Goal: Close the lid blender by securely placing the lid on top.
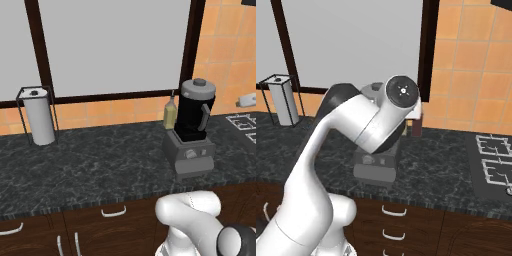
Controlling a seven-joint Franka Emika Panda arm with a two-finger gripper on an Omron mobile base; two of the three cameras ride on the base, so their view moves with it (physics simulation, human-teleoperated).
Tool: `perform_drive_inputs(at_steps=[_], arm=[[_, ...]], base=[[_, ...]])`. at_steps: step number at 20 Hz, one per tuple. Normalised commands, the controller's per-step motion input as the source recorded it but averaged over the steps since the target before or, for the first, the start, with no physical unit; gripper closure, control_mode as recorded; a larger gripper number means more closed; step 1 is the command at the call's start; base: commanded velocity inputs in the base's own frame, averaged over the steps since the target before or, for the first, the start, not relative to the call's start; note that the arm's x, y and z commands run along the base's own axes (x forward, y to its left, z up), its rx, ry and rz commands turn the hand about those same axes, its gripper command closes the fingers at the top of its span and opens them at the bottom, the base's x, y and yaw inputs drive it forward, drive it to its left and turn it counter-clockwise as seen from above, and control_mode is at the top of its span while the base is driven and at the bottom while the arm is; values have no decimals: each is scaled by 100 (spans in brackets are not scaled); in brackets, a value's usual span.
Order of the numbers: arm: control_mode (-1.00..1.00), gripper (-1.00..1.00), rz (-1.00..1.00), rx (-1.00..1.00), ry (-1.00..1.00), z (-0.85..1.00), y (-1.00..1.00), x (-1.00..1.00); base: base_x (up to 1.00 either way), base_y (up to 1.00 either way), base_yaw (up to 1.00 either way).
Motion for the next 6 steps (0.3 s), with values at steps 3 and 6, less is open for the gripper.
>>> perform_drive_inputs(at_steps=[3,6], arm=[[-100,-100,0,0,0,-10,-41,-7],[-100,-100,2,0,-1,-17,-51,-12]], base=[[0,0,0],[0,0,0]])
